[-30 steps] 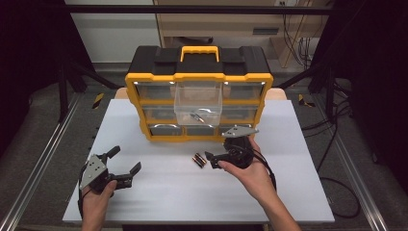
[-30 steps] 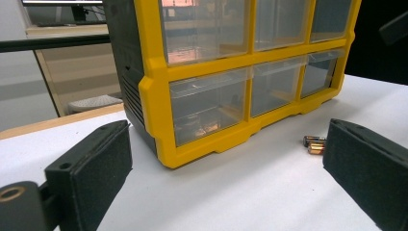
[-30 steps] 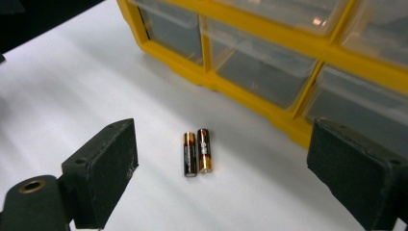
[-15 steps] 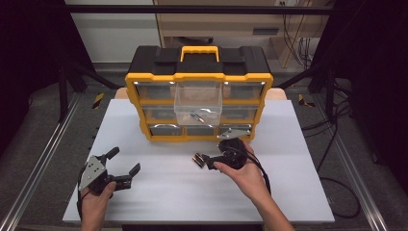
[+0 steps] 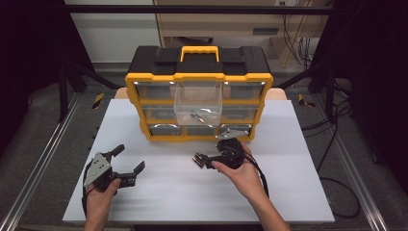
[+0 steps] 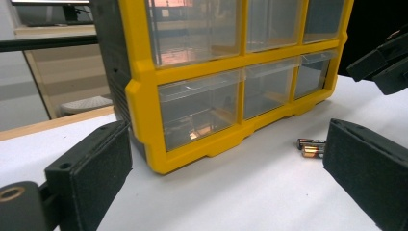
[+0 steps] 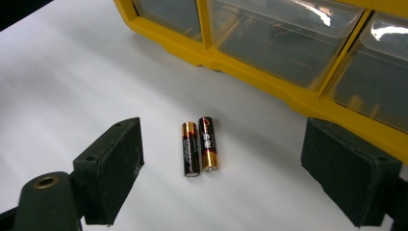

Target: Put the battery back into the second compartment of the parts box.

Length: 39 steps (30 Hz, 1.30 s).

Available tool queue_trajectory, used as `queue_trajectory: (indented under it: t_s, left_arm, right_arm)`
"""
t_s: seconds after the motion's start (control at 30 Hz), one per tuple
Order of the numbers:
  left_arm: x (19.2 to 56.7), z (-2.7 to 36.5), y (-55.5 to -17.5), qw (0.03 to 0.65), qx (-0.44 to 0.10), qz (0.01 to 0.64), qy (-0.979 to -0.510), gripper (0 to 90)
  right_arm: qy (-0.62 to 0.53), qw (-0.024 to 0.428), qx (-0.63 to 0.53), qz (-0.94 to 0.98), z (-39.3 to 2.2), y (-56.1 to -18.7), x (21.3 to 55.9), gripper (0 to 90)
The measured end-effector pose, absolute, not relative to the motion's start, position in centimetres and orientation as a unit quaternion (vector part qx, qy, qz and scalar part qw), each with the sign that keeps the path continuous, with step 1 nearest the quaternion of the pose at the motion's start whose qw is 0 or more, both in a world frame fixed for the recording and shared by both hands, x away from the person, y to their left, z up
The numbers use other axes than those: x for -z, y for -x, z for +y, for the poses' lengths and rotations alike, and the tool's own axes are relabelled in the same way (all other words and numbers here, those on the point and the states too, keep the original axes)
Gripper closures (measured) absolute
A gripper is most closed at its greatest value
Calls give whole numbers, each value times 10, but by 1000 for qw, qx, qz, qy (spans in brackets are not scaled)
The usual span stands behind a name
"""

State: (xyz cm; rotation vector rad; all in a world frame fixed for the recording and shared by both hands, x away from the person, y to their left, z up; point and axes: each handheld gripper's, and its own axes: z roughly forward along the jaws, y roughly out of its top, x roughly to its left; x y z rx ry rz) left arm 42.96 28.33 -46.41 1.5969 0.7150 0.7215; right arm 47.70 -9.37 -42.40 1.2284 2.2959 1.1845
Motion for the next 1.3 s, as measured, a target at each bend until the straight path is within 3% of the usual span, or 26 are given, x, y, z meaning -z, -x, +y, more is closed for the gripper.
queue_trajectory:
  t_s: [0.7, 1.3]
  left_arm:
    - [464, 275, -438, 591, -298, 297, -688, 28]
    - [464, 275, -438, 591, -297, 297, -689, 28]
  right_arm:
    - [-435, 132, -405, 793, -84, -481, 435, 250]
    - [-427, 122, -380, 811, -68, -483, 451, 500]
